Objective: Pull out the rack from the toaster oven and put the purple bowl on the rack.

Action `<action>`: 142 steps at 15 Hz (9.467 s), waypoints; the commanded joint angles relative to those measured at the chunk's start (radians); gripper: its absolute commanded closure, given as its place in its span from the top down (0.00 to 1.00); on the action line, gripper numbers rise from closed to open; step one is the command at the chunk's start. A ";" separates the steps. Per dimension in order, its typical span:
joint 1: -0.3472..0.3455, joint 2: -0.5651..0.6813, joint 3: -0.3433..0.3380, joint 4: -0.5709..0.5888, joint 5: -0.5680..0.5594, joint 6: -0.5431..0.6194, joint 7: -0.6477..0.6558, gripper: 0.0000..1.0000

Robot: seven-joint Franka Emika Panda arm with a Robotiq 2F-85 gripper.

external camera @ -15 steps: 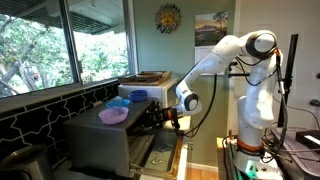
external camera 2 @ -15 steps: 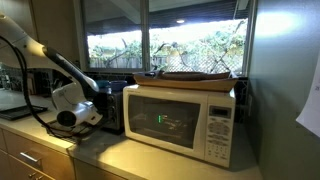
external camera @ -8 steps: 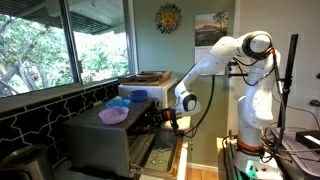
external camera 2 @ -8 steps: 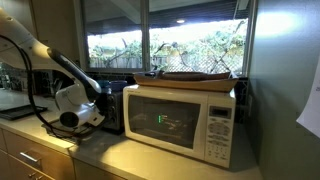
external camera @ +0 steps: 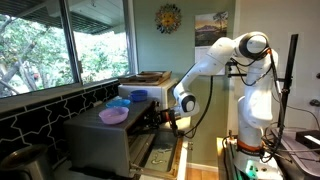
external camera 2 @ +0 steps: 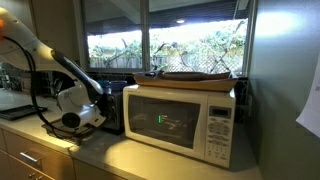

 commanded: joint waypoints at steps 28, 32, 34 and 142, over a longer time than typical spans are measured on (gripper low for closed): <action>0.003 -0.123 0.077 -0.031 -0.002 0.278 0.069 0.01; 0.001 -0.162 0.087 -0.043 -0.015 0.319 0.091 0.01; 0.001 -0.180 0.091 -0.054 -0.027 0.335 0.108 0.01; 1.538 0.079 -0.828 0.977 -0.010 1.733 -0.644 1.00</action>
